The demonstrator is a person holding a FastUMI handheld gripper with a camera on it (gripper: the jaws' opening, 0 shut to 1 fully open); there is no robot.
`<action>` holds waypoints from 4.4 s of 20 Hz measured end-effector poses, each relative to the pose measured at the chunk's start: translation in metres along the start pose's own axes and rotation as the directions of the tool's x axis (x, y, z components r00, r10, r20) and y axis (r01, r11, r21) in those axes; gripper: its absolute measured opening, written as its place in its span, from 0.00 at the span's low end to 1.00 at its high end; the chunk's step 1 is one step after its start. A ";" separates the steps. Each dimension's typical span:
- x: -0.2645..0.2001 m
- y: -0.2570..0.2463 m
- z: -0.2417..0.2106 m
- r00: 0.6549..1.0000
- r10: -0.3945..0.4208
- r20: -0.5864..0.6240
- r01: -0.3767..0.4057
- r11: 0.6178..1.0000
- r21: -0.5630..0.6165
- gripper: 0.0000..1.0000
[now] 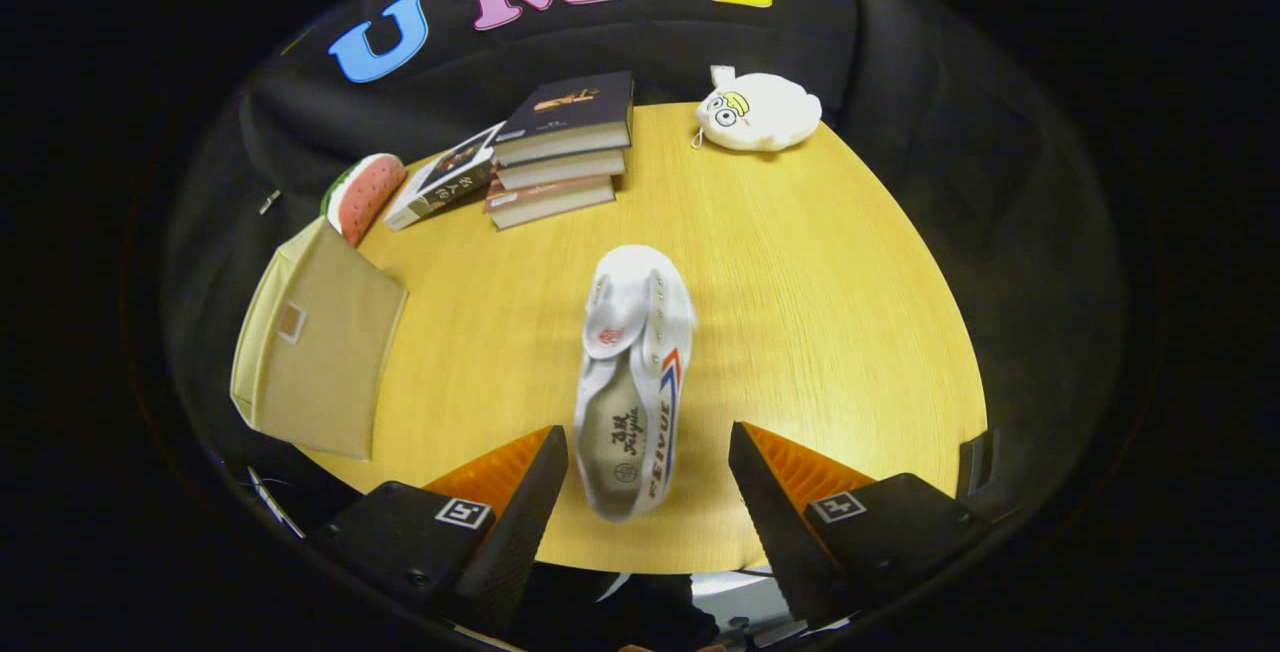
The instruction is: Open the storage box then place both shoes into the box .Put the left shoe in first, then the right shoe, with the right side of both shoes facing outward in a uniform manner.
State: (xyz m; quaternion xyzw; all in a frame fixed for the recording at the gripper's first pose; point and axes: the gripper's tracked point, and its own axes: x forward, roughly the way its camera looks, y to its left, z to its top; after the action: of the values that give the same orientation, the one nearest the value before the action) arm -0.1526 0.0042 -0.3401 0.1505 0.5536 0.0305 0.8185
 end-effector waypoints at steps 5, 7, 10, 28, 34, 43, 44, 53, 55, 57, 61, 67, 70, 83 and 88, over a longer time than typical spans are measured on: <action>0.055 -0.015 0.021 0.999 -0.034 0.035 0.032 0.998 0.045 0.95; 0.078 -0.014 0.032 0.998 -0.034 0.059 0.028 0.995 0.100 0.86; 0.081 -0.002 0.031 1.000 0.010 0.007 -0.012 0.972 0.236 0.53; -0.076 0.189 0.107 0.972 0.205 0.112 -0.233 0.897 0.375 0.09; -0.079 0.304 0.106 0.965 0.256 0.056 -0.259 0.906 0.335 0.09; -0.034 0.383 0.072 0.986 0.160 -0.039 -0.145 0.957 0.252 0.09; -0.030 0.388 0.074 0.986 0.166 -0.023 -0.155 0.956 0.249 0.09; -0.044 0.398 0.097 0.974 0.213 0.083 -0.224 0.961 0.164 0.99; -0.047 0.391 0.100 0.971 0.215 0.102 -0.229 0.960 0.161 0.99; -0.053 0.385 0.107 0.966 0.219 0.138 -0.240 0.958 0.157 0.99; -0.067 0.351 0.131 0.952 0.177 0.250 -0.214 0.969 0.127 0.99; -0.089 0.273 0.166 0.914 0.054 0.402 -0.086 0.994 0.061 0.99; -0.095 0.236 0.178 0.873 0.002 0.488 0.000 1.000 -0.003 0.99; -0.189 0.129 0.209 0.653 -0.061 0.755 0.210 0.972 -0.103 0.98; -0.210 0.129 0.220 0.587 -0.013 0.809 0.190 0.974 -0.123 0.98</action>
State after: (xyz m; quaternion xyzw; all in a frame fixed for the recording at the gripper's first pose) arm -0.0172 0.0349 -0.0406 0.0348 0.1269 -0.0331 0.9907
